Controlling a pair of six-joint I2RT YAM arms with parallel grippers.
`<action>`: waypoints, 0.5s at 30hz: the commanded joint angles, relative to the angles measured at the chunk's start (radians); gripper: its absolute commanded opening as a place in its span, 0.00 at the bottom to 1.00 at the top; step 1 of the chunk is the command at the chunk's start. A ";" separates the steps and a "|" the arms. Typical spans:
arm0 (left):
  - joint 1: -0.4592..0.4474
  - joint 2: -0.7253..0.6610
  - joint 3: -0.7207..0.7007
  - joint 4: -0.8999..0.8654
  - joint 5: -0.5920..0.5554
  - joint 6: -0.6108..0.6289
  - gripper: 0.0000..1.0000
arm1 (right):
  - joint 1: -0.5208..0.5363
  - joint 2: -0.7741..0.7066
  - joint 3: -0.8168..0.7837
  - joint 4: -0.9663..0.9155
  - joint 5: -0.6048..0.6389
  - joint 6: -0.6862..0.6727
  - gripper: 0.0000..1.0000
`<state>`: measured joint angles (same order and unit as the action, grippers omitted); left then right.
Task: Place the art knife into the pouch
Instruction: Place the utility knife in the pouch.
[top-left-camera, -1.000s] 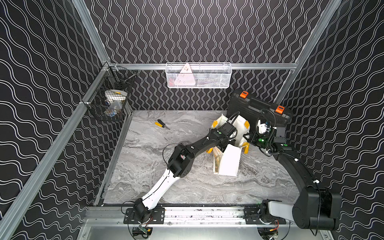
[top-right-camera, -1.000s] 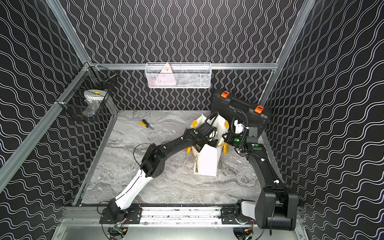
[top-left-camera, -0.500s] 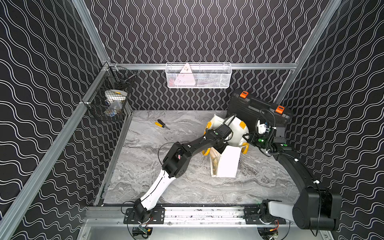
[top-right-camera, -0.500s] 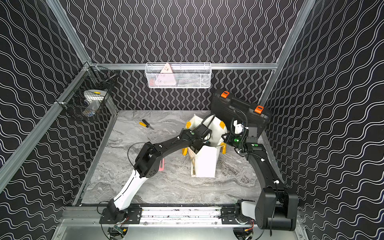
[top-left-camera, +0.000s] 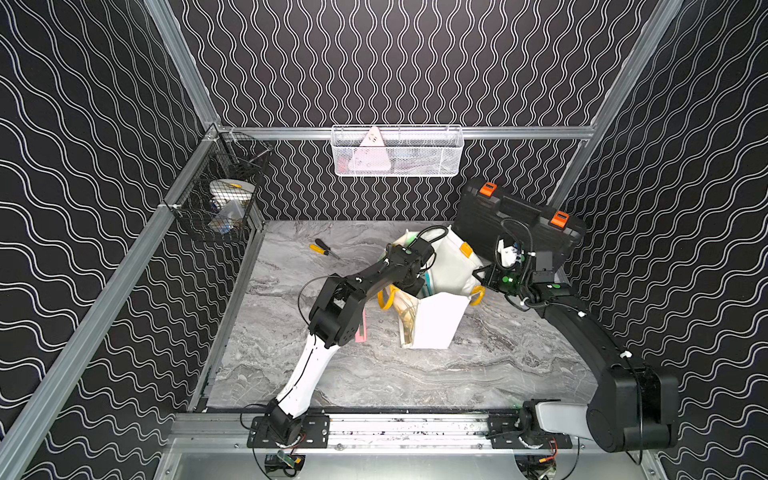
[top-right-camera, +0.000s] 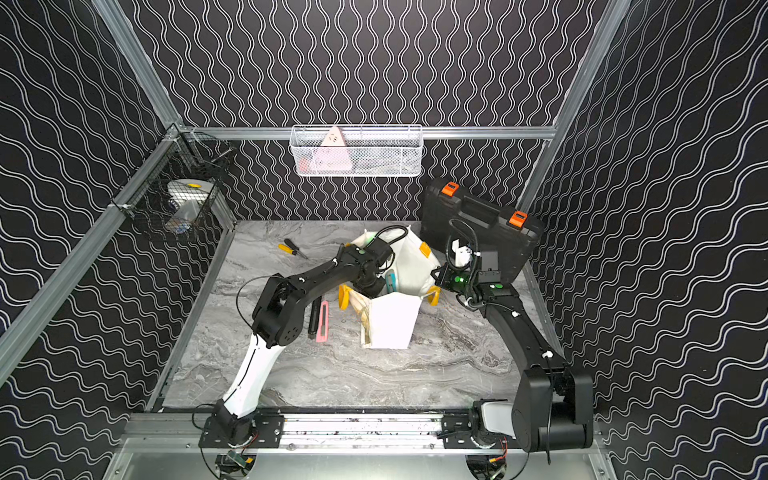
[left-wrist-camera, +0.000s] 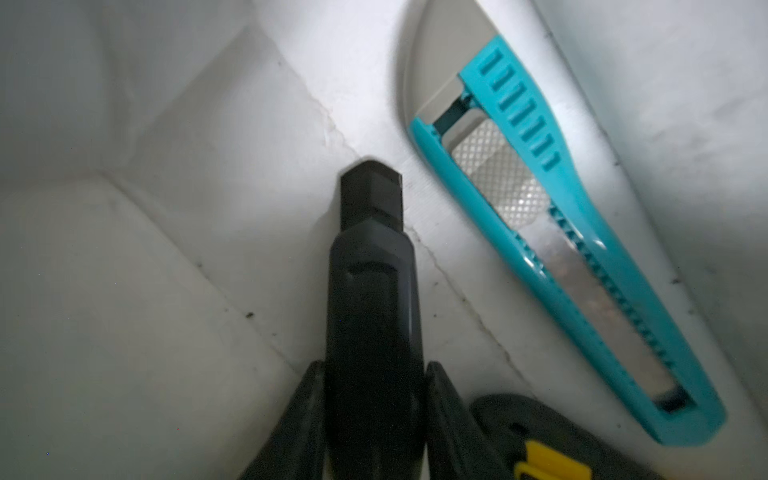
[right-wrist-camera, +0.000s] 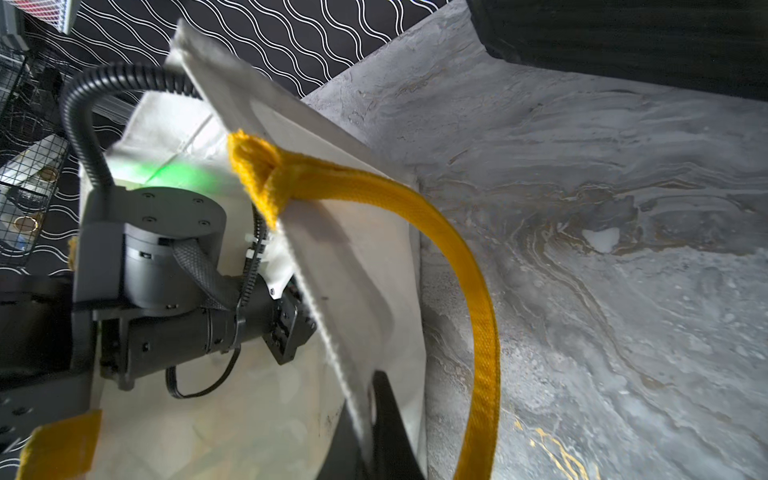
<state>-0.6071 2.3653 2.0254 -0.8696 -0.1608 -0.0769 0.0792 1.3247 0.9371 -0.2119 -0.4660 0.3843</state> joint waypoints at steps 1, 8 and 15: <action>0.009 -0.003 0.005 -0.070 -0.095 0.038 0.30 | 0.002 0.007 0.015 0.045 0.057 0.000 0.00; 0.022 -0.008 -0.023 -0.068 -0.143 0.054 0.30 | 0.002 0.041 0.083 -0.001 0.098 -0.027 0.00; 0.023 -0.026 -0.045 -0.029 -0.072 0.038 0.31 | 0.004 0.032 0.091 -0.020 0.115 -0.033 0.00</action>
<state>-0.5941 2.3505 1.9942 -0.8402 -0.2100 -0.0422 0.0841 1.3712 1.0233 -0.2775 -0.4126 0.3656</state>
